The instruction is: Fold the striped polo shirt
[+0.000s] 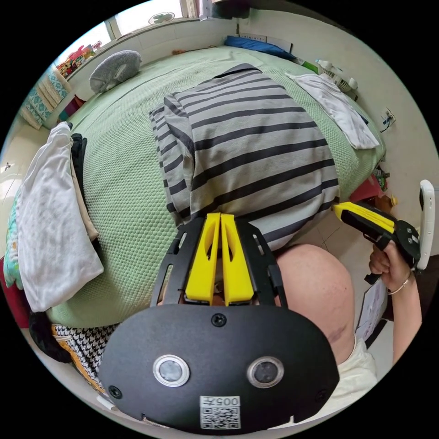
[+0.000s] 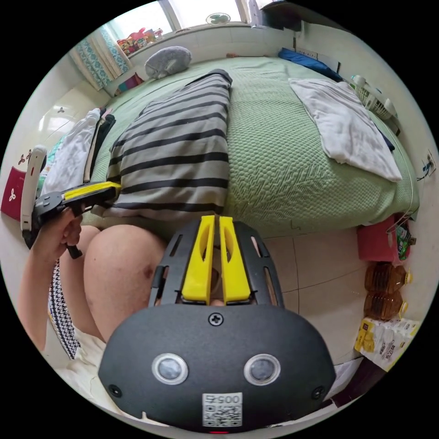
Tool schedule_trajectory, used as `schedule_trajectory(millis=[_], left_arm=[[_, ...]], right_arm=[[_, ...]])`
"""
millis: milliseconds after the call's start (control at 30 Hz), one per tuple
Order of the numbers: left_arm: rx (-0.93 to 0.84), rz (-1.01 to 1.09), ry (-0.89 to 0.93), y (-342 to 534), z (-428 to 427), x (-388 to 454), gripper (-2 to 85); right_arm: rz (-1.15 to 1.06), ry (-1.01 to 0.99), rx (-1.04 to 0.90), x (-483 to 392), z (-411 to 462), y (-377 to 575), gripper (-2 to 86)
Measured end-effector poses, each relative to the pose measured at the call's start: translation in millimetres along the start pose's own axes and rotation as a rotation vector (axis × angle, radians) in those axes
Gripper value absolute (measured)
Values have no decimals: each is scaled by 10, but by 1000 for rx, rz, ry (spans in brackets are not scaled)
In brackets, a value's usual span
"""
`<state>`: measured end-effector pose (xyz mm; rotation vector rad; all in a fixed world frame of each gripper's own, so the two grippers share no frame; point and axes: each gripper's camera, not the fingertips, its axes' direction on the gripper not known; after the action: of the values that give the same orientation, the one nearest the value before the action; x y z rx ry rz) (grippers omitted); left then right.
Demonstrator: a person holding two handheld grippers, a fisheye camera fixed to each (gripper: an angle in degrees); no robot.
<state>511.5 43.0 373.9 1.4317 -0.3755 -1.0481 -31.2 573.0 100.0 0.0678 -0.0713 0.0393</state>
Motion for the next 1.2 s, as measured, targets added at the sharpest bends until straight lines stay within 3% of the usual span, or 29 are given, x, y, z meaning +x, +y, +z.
schedule_trajectory(millis=[100,200,367,533,867,1000,1200], left_arm=[[86,-91,136,188,-324,-345,3],[145,-162,104,401,-607,-548,17],[115,-150,103,613,-642,-604,104],[105,-150,243,702,-445,-610,158],[70,-138,127,650,-472,-542,108],[59,-137,164,620,-523,-646,93],[50,-143,257,663,-611,-853,82]], right_arm=[[-25,-13,20,93,-110,97,-13],[-23,-23,1,195,-124,128,-13],[-29,-37,-15,305,-163,204,-12],[-14,-78,48,504,-400,309,-7],[-180,-98,302,532,-788,-420,82],[-224,-93,260,445,-567,-1119,131],[-159,-71,147,372,-157,-1816,136]])
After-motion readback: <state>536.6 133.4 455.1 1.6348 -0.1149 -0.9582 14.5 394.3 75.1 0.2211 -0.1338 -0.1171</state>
